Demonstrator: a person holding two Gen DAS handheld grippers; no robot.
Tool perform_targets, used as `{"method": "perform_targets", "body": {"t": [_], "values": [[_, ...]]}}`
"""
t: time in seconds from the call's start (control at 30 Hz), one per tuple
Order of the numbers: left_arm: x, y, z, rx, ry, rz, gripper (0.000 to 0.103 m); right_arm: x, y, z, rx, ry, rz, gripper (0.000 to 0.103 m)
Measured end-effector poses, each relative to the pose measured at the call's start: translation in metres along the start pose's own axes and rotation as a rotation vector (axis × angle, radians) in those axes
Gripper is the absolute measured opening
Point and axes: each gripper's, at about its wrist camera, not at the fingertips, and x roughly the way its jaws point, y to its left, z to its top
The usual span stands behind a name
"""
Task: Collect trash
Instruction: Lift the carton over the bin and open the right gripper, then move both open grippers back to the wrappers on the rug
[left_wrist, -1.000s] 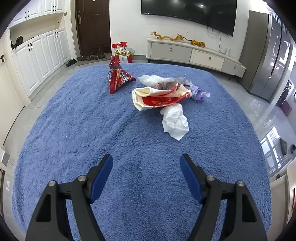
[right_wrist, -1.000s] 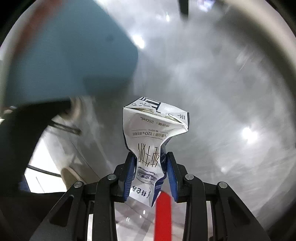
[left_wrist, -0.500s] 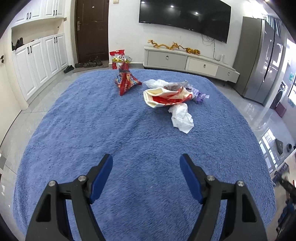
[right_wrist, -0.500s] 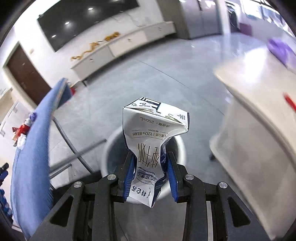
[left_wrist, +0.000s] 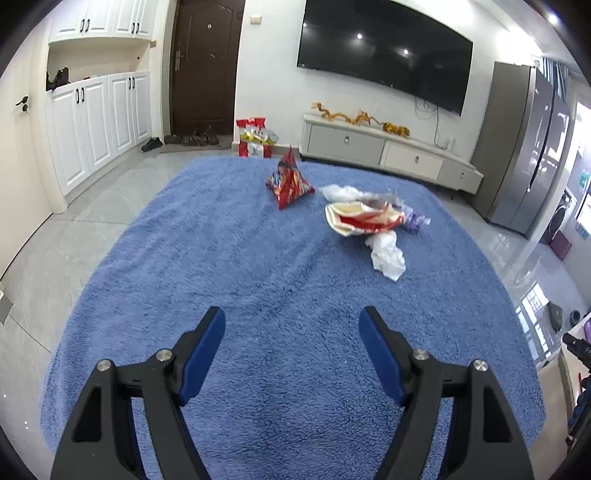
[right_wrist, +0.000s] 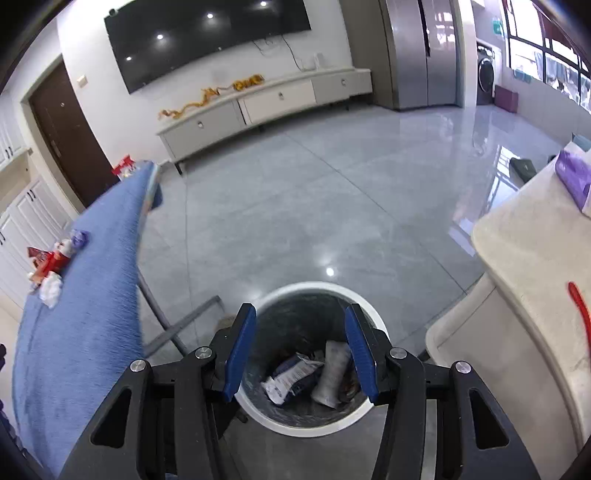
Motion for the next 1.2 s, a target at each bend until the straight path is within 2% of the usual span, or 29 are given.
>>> {"method": "perform_targets", "body": {"t": [0.17,0.3,0.5,0.7,0.87,1.2], "values": [[-0.025,0.005,0.008,0.013,-0.058,-0.015,0.074,-0.031,0.027,0.016,-0.031,-0.074,0.078,0.05],[-0.04,0.01,0.019,0.035,-0.083,-0.013,0.074,-0.055,0.066,0.029,-0.098,-0.132,0.153,0.051],[-0.039,0.017,0.03,0.056,-0.074,-0.06,0.074,-0.073,0.133,0.037,-0.206,-0.16,0.261,0.052],[-0.004,0.016,0.043,0.056,0.027,-0.174,0.074,-0.053,0.187,0.042,-0.298,-0.115,0.315,0.052],[0.037,0.016,0.062,-0.048,0.116,-0.303,0.077,-0.026,0.221,0.047,-0.354,-0.073,0.342,0.052],[0.129,0.011,0.106,-0.248,0.266,-0.363,0.079,0.041,0.288,0.058,-0.461,0.009,0.408,0.052]]}}
